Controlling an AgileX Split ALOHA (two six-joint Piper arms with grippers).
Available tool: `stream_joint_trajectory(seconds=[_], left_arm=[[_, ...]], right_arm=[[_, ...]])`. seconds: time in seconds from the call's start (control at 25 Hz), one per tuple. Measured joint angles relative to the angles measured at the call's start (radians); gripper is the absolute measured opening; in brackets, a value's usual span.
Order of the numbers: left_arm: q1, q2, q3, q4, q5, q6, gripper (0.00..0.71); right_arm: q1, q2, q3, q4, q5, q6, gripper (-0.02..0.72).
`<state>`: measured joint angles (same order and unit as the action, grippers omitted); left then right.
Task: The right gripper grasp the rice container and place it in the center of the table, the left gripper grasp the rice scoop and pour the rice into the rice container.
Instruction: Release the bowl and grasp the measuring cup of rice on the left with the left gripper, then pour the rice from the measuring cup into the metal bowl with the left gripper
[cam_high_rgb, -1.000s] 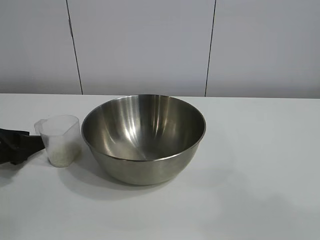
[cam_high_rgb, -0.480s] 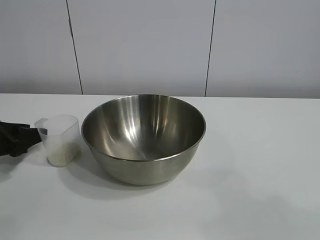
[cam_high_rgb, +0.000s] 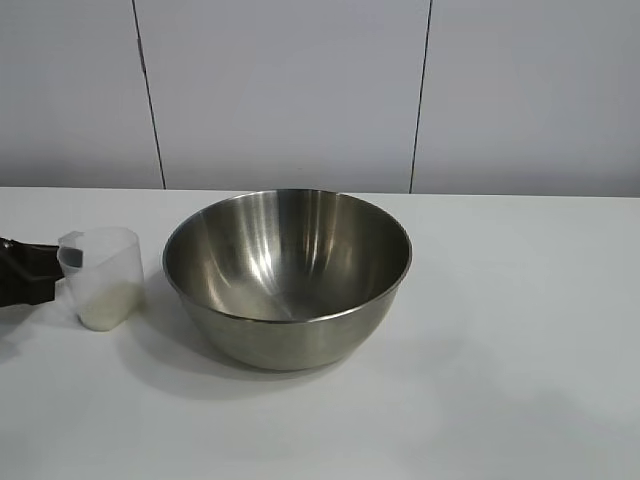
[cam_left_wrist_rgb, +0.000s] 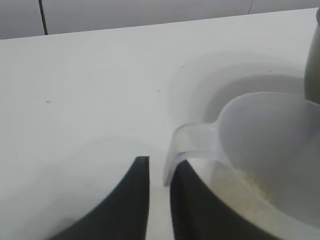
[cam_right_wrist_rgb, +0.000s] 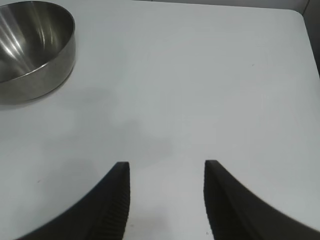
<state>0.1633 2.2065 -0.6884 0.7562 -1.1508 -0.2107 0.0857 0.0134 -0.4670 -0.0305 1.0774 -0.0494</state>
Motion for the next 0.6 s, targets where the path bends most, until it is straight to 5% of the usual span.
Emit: stream_joint_trajectory(seconds=[0.4, 0.6], left_arm=[[0.000, -0.134, 0.000, -0.027, 0.012, -0.038, 0.009], [-0.005, -0.351, 0.001, 0.067, 0.179, -0.063, 0.009]], right_arm=[[0.000, 0.000, 0.000, 0.000, 0.000, 0.000, 0.314], [0.000, 0.000, 0.000, 0.000, 0.000, 0.000, 0.314]])
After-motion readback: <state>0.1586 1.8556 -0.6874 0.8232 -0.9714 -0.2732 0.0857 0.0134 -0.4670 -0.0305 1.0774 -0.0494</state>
